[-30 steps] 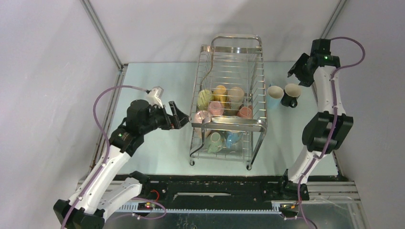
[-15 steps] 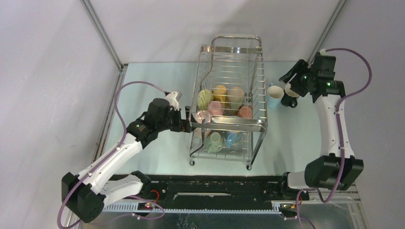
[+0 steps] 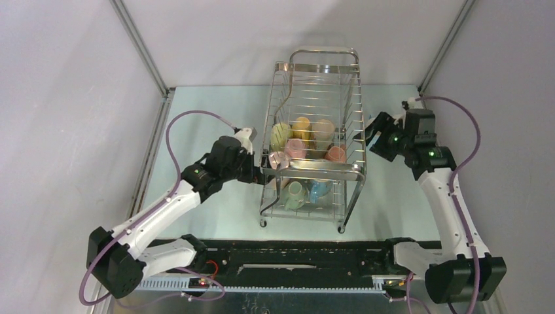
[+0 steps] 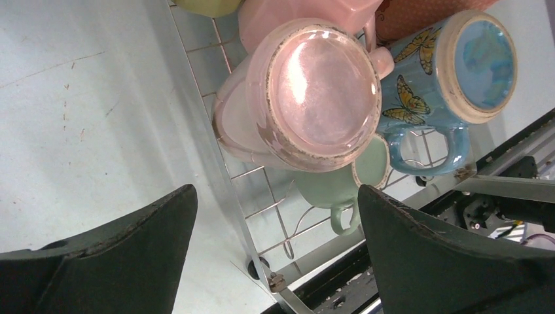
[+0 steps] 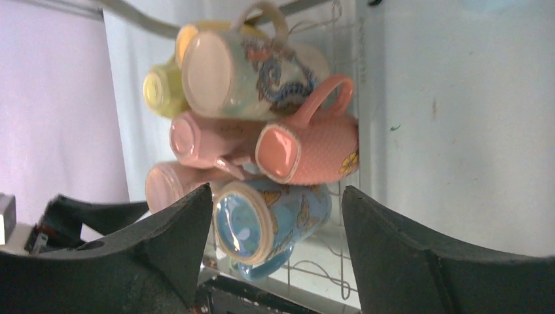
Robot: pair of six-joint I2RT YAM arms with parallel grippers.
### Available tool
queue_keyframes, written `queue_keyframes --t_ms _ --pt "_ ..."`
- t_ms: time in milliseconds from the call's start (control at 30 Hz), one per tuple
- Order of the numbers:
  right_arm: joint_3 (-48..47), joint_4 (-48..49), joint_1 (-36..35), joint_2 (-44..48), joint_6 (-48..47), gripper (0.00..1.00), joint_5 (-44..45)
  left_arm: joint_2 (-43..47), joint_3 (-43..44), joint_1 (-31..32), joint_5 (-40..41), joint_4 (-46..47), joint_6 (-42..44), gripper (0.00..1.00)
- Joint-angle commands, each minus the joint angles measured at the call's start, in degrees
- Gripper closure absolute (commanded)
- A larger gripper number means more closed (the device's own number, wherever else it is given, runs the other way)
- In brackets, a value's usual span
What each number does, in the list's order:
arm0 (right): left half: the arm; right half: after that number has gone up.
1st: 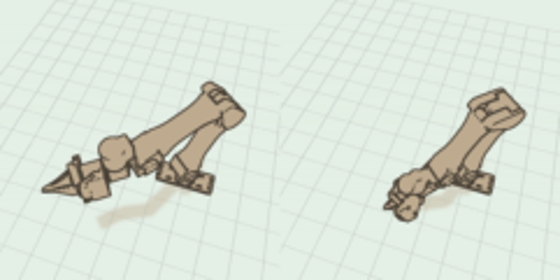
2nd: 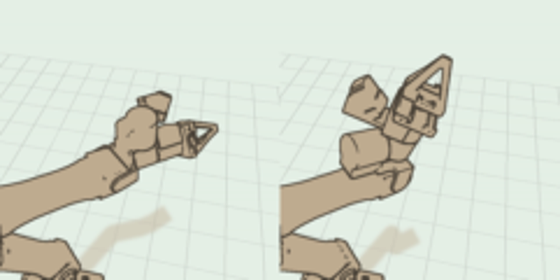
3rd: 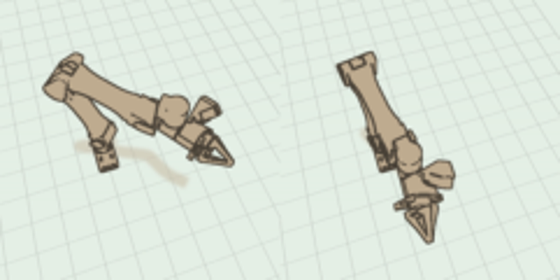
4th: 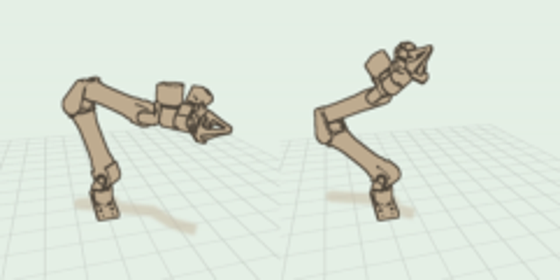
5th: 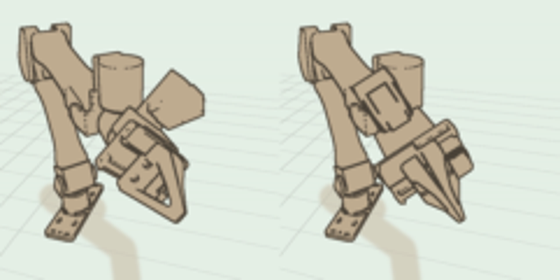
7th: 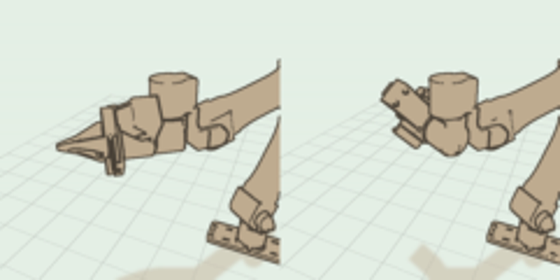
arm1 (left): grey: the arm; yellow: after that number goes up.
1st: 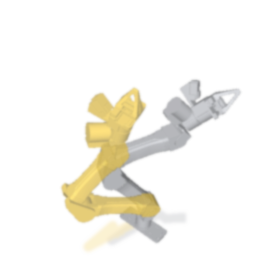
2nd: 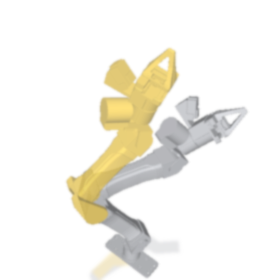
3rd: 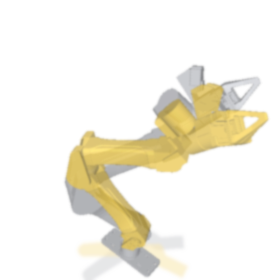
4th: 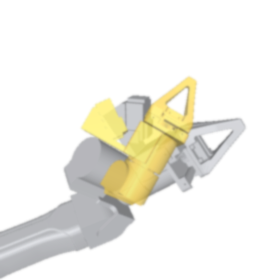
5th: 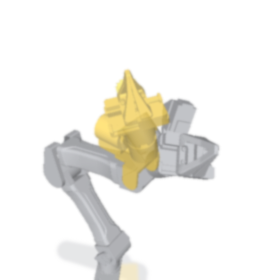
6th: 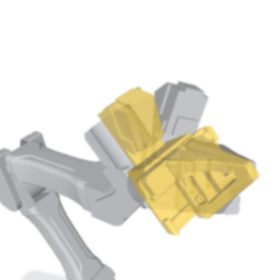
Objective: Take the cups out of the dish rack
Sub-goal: Unload the cup from the dish rack.
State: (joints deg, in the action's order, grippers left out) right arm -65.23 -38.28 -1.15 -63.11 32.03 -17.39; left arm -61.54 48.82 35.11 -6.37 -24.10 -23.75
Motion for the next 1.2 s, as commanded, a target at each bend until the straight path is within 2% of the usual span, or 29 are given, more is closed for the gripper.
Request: queue_keyframes --t_ms 0,333,600,833,1033,1167 --pt "4.2 4.6 -2.9 3.4 2.4 0.21 -0.9 -1.1 4.1 1.4 2.8 3.2 2.5 0.00" --pt "10.2 7.5 -2.2 5.5 1.9 0.21 -3.1 -4.1 3.1 4.6 3.4 10.8 7.0 0.00" --pt "12.9 10.9 -1.6 4.9 2.5 0.21 -6.2 -4.1 -3.8 4.5 3.9 27.7 12.5 0.00" --pt "13.8 12.0 -1.5 5.0 2.6 0.20 -7.3 -4.9 -9.2 4.5 0.9 37.6 18.1 0.00" --pt "15.2 13.0 -1.5 5.4 2.9 0.21 -8.0 -8.0 -10.2 4.4 -5.1 39.7 22.9 0.00" --pt "16.3 13.5 -1.3 5.5 2.9 0.20 -8.2 -9.6 -10.3 4.4 -6.1 39.2 23.6 0.00"
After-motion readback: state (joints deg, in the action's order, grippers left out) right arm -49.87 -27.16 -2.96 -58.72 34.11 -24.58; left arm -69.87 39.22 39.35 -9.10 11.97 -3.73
